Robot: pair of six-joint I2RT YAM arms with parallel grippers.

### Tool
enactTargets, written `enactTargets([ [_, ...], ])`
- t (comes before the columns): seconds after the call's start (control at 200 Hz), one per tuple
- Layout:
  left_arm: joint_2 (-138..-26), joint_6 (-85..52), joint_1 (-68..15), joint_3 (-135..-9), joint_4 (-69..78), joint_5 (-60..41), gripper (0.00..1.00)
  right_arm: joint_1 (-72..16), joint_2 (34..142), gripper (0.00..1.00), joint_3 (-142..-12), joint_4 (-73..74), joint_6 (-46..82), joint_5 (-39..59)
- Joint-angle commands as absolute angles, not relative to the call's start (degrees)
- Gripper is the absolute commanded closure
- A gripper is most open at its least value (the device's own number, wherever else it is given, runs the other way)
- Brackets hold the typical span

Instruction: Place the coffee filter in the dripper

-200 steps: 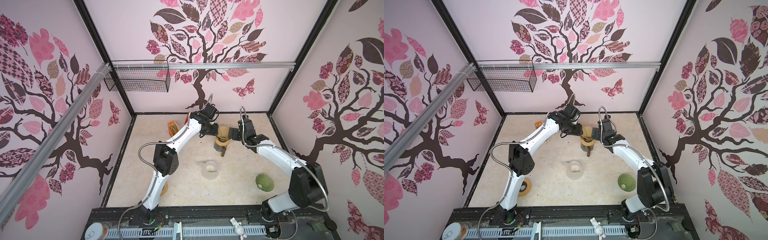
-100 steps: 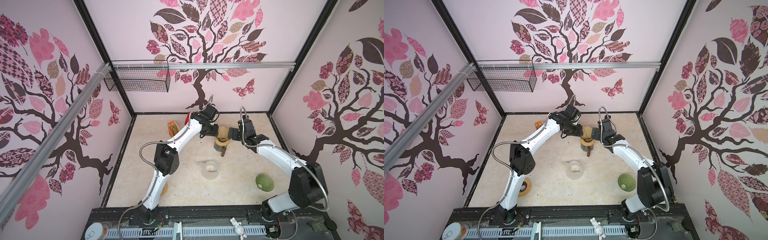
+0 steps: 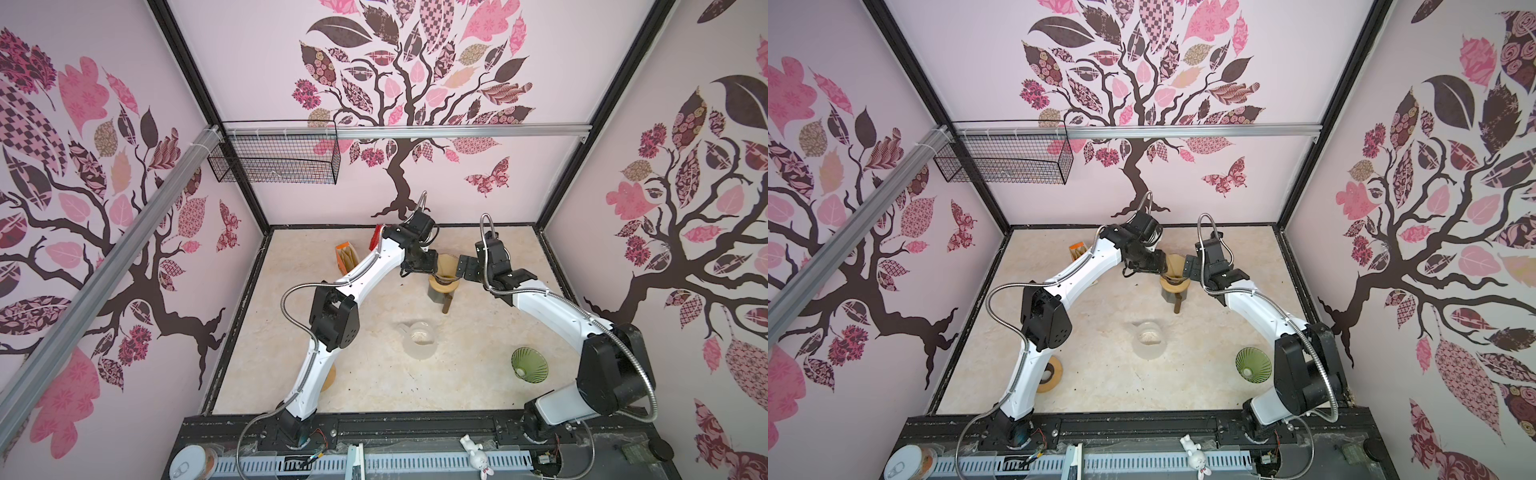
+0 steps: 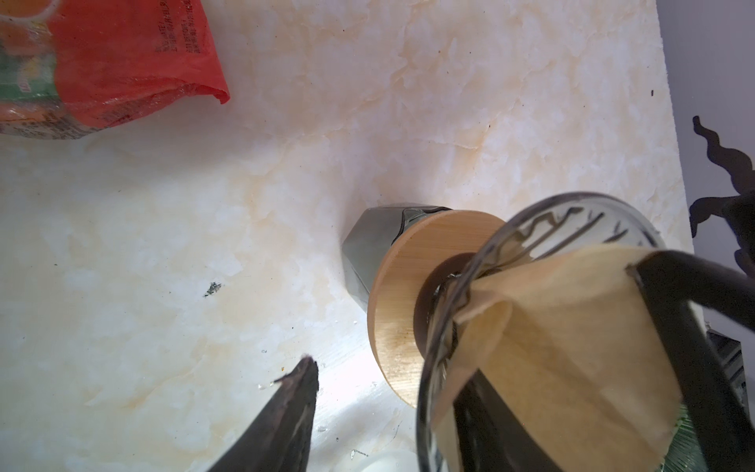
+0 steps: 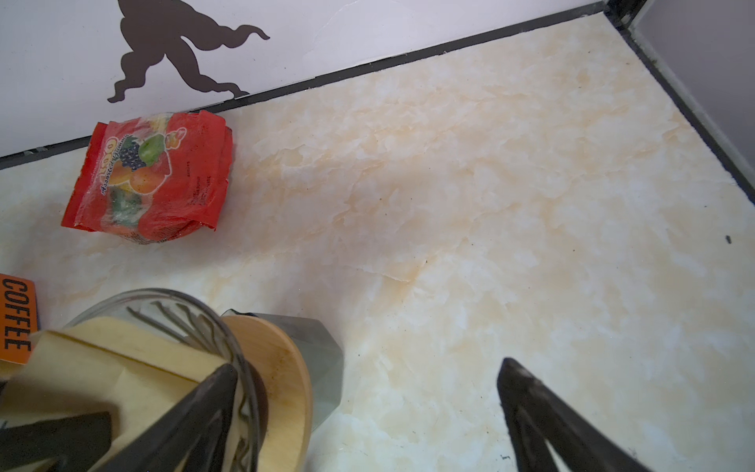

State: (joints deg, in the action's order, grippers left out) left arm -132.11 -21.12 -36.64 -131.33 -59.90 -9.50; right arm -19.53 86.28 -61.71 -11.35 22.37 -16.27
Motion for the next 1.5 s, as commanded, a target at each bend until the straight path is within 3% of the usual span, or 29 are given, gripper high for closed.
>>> enactTargets([
  [0.0,-133.46,-20.81,-36.83,-132.35,-60.47,-9.42,0.45,-19.31,87.14,0.00,-61.25,-11.77,23.44,-17.60],
  [0.61,-129.73,-21.73,-36.83,-133.25,-59.32,-13.87,0.41,-19.31,82.79,0.00,-62.09,-12.66,24.16,-10.44],
  [1.495,-129.09,-21.85,-36.92,-128.51,-57.79,-16.35,0.42,-20.65,82.63,0.00,-59.20,-14.03,23.64,-12.93],
])
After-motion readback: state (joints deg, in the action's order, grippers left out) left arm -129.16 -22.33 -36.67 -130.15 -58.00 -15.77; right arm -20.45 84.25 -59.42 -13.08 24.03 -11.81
